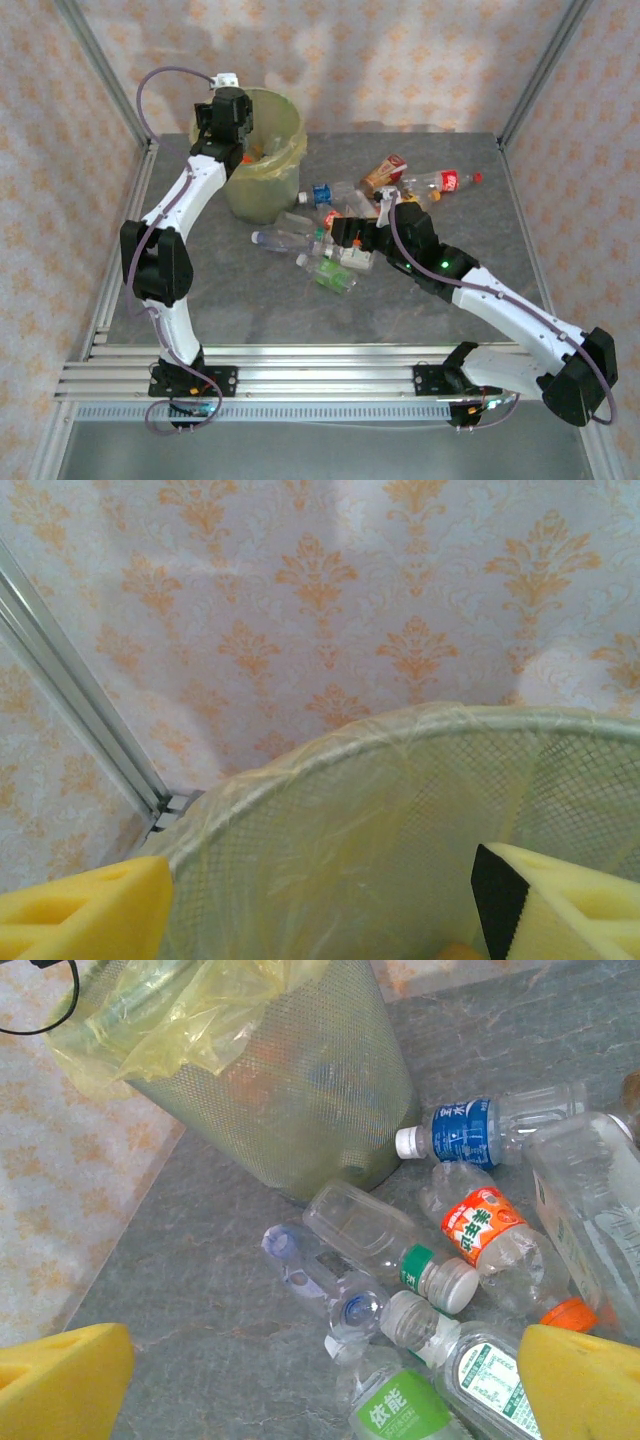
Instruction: Put the plastic bottles in the bin
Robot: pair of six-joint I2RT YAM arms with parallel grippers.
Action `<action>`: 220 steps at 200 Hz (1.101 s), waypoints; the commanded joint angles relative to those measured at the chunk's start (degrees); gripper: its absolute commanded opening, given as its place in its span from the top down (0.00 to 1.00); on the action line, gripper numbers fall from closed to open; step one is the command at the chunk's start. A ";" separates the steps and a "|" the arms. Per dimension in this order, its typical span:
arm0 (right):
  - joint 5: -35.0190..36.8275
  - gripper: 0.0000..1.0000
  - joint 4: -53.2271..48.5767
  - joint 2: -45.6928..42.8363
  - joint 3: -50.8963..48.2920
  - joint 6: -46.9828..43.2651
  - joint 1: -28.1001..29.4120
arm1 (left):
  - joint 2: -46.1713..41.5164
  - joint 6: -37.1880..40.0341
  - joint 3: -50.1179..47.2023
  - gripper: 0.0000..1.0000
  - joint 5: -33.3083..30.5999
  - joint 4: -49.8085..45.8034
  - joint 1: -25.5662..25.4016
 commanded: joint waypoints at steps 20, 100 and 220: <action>1.51 0.01 -0.76 -0.60 -0.75 -0.06 0.03 | -4.43 -2.24 -0.27 0.19 0.79 0.00 0.42; 3.74 0.01 -7.73 2.53 1.03 0.07 0.03 | -11.43 -8.66 -0.20 0.00 5.00 -6.73 0.42; 8.26 0.05 -24.11 18.42 7.95 -4.38 7.61 | -28.71 -28.29 -16.21 0.00 12.91 -13.36 0.42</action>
